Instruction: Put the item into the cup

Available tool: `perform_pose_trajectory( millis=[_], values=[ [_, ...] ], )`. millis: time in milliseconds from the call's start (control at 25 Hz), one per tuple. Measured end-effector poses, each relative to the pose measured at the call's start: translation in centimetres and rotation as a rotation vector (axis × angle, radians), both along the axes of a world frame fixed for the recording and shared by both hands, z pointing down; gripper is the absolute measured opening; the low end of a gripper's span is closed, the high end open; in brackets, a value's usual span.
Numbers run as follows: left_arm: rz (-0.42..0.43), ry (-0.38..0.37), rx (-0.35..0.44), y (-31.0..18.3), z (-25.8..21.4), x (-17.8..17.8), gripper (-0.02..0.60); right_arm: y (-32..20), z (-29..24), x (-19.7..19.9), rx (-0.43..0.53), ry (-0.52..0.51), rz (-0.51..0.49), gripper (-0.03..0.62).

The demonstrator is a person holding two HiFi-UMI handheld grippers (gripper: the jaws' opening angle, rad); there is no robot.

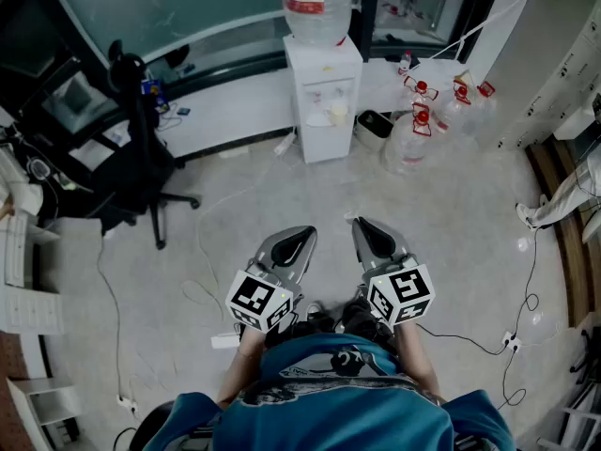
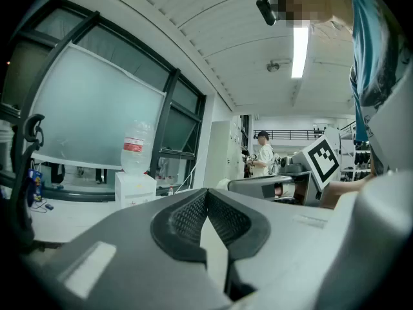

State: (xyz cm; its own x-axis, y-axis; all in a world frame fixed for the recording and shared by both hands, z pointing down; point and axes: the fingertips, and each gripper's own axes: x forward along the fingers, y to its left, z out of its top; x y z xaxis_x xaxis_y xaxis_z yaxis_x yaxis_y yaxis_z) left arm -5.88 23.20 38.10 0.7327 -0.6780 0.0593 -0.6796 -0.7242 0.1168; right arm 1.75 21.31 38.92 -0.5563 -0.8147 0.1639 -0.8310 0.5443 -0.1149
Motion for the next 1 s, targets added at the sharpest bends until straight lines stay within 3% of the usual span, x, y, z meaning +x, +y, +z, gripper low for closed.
perform_pose_trajectory(
  millis=[680,1000],
  values=[
    [0.002,0.033,-0.011,0.4,0.4,-4.1,-0.002,0.8,0.3,-4.4,-0.028,-0.06,-0.01,0.011],
    [-0.021,0.053,-0.032,-0.8,1.1,-5.2,-0.002,-1.1,0.8,-5.3,-0.054,-0.054,-0.035,0.011]
  ],
)
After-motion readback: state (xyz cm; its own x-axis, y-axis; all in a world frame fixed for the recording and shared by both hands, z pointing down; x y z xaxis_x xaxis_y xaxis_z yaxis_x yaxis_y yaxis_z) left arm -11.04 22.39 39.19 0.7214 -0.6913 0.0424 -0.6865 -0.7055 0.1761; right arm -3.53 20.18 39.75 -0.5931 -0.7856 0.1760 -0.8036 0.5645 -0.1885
